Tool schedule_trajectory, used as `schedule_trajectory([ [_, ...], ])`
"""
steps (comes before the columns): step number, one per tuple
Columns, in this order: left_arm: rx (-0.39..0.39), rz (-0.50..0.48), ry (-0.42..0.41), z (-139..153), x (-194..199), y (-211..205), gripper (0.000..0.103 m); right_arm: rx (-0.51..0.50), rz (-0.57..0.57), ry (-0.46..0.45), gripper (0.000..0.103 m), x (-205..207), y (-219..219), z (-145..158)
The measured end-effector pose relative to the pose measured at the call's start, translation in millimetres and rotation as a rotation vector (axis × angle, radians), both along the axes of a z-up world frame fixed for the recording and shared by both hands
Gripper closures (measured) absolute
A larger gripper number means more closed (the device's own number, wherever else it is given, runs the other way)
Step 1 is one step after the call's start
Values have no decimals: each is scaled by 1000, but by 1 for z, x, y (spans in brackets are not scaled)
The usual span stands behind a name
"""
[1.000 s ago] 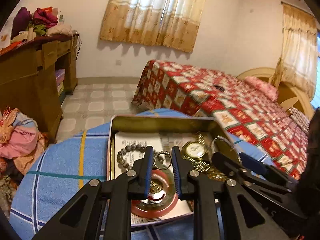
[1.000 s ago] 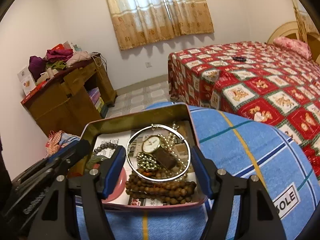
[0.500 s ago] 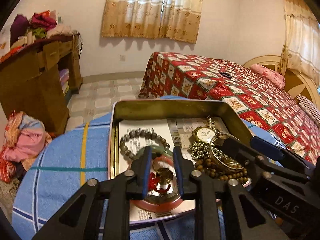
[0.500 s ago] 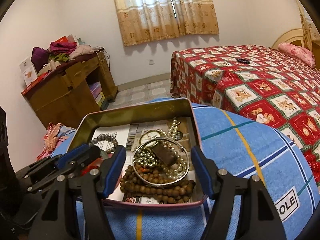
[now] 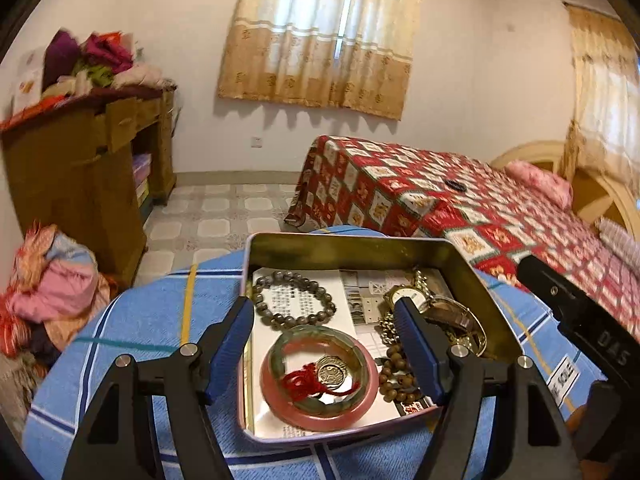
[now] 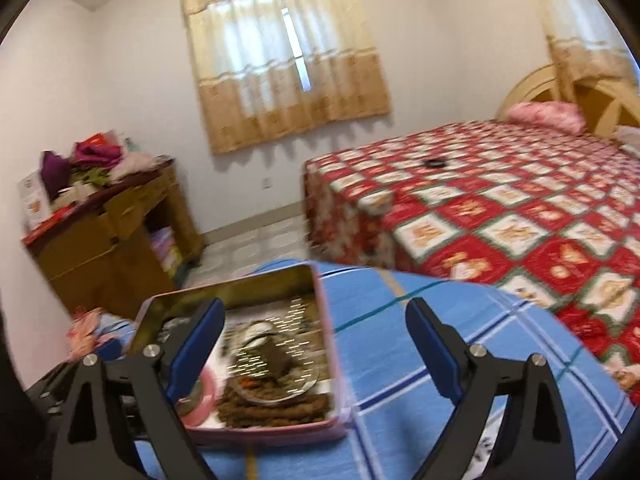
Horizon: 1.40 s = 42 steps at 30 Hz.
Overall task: Organize jewelry
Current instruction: 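Withdraw both open tools from the tin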
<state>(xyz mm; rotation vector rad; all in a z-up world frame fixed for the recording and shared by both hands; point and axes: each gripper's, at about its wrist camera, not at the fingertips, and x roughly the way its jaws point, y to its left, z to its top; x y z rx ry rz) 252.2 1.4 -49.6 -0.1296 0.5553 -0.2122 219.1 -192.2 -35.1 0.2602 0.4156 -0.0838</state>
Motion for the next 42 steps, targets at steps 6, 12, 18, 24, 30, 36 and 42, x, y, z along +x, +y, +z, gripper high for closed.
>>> schedule_trajectory([
  [6, -32, 68, 26, -1, -25, 12, 31, 36, -49, 14, 9, 3, -11, -4],
  [12, 23, 59, 51, 5, -48, 4, 31, 69, 6, 101, 9, -12, -7, 1],
  [18, 109, 51, 72, 7, -80, -4, 31, 20, -1, 93, 9, -51, -3, 6],
  [24, 137, 74, 97, 12, -108, -3, 30, 59, 3, 125, 9, -79, -7, 7],
  [30, 153, 79, 99, 16, -134, -5, 30, 33, 39, 134, 9, -108, 1, 12],
  [36, 196, 93, 86, 19, -160, -10, 30, -1, 58, 149, 8, -138, 10, 14],
  [42, 194, 96, 106, 11, -172, -11, 30, -30, 39, 154, 2, -152, 13, 9],
])
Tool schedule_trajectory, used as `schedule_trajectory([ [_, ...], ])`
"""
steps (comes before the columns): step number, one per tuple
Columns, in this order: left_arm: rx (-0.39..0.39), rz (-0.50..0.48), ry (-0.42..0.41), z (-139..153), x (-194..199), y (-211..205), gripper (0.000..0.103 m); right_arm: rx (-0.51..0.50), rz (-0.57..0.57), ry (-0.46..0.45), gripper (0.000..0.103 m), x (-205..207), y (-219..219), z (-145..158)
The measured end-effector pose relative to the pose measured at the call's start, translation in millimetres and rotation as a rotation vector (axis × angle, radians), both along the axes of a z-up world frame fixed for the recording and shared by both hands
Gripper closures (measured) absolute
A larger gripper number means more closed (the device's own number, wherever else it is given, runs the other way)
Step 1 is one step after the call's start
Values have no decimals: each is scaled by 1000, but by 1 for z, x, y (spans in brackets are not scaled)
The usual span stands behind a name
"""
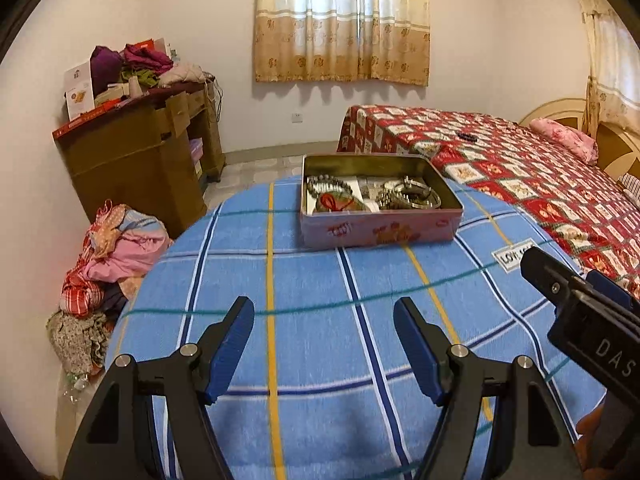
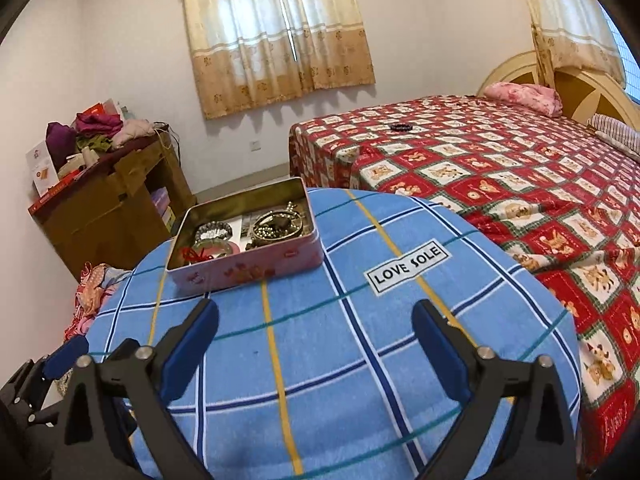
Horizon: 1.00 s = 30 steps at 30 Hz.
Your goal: Organize jewelry
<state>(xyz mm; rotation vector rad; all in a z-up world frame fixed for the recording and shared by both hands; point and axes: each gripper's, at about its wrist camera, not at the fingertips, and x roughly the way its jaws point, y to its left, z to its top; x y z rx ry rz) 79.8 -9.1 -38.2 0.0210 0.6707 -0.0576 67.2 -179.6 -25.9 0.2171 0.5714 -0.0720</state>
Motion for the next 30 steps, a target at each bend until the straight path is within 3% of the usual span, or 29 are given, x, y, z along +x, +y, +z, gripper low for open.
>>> schedule_trajectory([
  [12, 42, 47, 59, -9, -19, 3, 30, -17, 23, 119, 2, -10, 4, -16],
  [23, 38, 64, 56, 11, -50, 7, 30, -3, 8, 70, 2, -44, 6, 6],
  [30, 93, 100, -63, 46, -80, 4, 30, -15, 1, -7, 1, -66, 9, 33],
])
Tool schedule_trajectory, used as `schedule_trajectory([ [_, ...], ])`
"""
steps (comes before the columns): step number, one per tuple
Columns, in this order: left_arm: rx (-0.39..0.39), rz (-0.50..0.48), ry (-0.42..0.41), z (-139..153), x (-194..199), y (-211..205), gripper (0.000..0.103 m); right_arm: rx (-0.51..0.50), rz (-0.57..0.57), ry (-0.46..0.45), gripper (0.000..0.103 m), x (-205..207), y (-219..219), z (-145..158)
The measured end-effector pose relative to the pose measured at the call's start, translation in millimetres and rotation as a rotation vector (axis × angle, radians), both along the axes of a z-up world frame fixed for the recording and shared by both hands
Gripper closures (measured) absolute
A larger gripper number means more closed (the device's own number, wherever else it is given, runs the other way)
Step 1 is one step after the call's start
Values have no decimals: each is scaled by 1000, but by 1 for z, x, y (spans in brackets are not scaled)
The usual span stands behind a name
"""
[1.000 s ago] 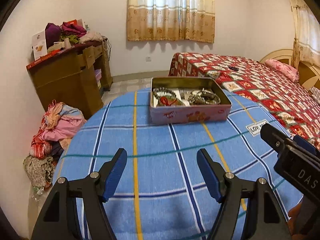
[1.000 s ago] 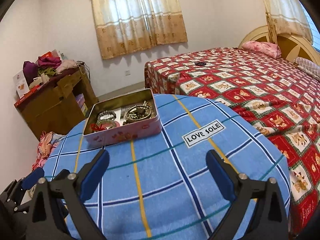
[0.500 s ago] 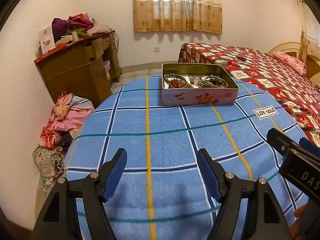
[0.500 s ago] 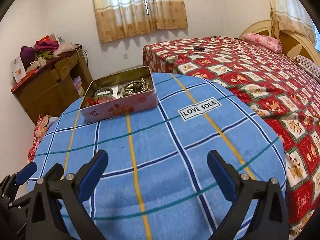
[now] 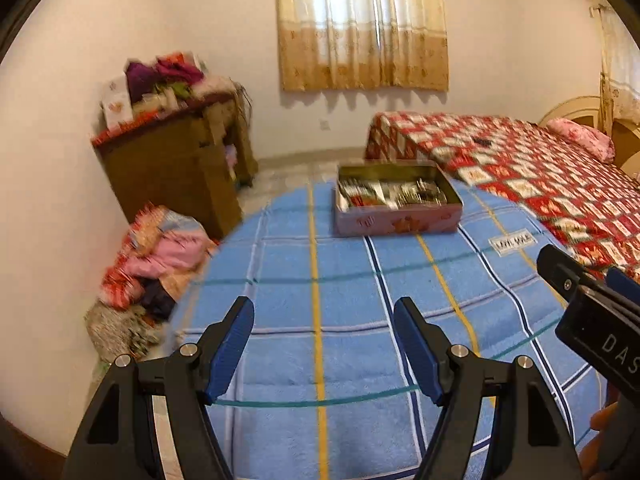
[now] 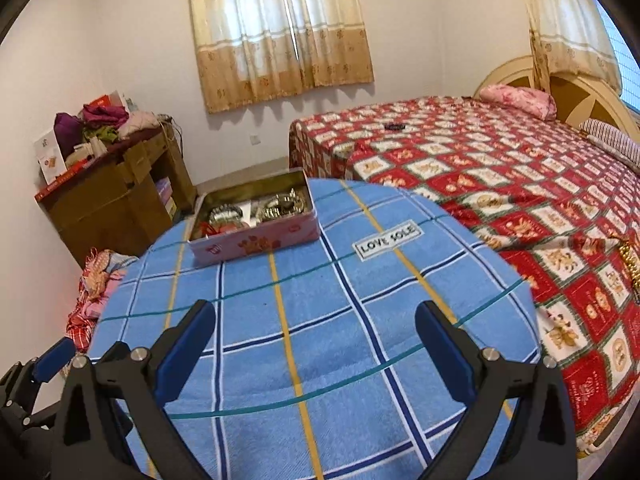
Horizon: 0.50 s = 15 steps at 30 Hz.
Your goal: Organize jewelry
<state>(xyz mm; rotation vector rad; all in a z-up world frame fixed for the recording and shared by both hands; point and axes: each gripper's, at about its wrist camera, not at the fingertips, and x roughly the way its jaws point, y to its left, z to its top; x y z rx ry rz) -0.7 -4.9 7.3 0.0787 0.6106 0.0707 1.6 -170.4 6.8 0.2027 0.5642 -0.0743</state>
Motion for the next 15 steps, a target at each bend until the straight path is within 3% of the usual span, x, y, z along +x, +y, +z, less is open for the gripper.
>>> schedule_trajectory([
  [6, -15, 20, -127, 34, -21, 6, 30, -13, 0, -93, 0, -20, 2, 30],
  [15, -25, -13, -226, 67, -33, 0, 30, 1, 15, -223, 0, -38, 1, 73],
])
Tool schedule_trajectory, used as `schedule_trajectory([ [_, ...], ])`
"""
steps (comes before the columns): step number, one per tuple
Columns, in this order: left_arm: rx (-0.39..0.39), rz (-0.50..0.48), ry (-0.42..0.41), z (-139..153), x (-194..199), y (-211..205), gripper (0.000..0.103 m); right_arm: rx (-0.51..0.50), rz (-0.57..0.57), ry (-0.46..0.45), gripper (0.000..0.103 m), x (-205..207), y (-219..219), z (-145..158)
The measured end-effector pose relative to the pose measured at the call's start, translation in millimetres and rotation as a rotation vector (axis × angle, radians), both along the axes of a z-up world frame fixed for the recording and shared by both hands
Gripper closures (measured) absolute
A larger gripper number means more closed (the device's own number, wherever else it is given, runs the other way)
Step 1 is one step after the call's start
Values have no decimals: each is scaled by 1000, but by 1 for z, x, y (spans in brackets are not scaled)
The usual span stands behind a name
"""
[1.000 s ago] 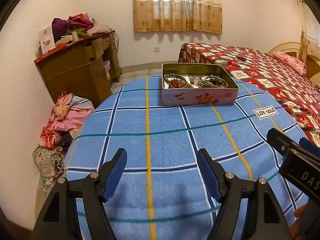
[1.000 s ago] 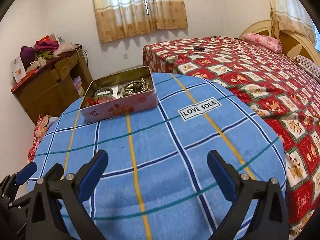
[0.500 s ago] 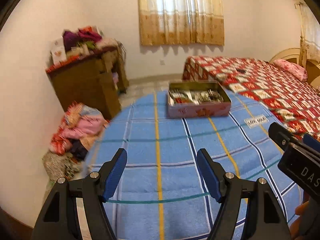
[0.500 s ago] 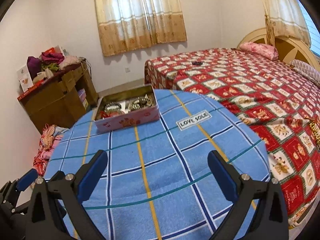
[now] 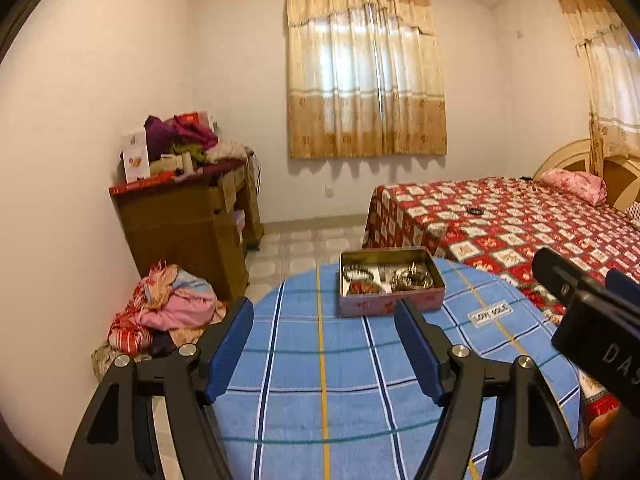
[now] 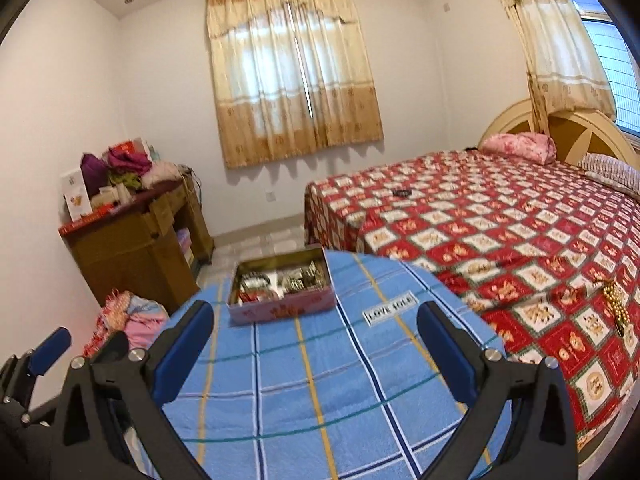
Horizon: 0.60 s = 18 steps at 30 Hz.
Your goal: Organize jewelry
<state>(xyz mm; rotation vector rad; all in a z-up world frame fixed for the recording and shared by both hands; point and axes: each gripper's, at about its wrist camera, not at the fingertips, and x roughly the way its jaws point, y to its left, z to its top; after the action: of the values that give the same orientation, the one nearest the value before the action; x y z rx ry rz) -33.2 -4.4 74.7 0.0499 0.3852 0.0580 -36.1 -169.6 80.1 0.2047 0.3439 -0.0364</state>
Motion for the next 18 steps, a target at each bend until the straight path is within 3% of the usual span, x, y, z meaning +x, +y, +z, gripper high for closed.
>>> schedule_trajectory([
  [8, -24, 3, -54, 11, -4, 1, 28, 15, -20, -87, 0, -9, -6, 16],
  [18, -22, 1, -29, 4, -1, -3, 28, 8, -16, -60, 0, -7, -6, 5],
])
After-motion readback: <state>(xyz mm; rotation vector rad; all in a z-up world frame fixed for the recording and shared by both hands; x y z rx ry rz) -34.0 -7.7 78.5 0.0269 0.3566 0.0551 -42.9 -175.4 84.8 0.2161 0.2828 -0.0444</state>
